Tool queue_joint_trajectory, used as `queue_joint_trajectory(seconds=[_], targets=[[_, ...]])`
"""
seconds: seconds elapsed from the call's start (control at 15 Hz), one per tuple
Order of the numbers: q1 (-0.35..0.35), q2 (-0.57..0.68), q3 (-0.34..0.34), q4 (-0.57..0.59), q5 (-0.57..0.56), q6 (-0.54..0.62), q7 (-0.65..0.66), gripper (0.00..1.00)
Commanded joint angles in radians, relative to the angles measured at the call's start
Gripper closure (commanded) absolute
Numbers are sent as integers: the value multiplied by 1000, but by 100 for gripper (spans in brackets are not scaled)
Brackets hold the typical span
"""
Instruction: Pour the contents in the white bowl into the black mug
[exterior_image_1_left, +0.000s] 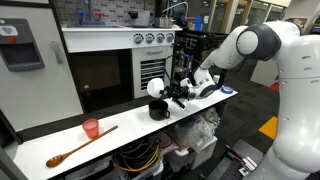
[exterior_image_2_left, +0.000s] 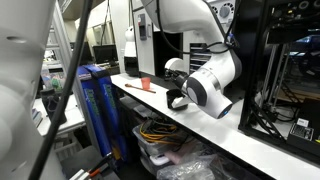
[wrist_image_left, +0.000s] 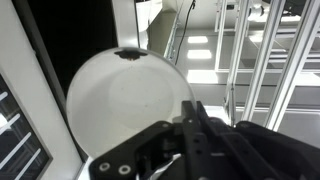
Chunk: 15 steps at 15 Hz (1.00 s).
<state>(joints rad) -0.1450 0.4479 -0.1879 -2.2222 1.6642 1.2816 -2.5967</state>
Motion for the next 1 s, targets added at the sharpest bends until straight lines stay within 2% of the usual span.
queue_joint_trajectory(seconds=[0.0,0.93], targets=[[-16,37,3,45,-14,-45,-8,99],[-15,59,3,80,-18,-68,-9,99]])
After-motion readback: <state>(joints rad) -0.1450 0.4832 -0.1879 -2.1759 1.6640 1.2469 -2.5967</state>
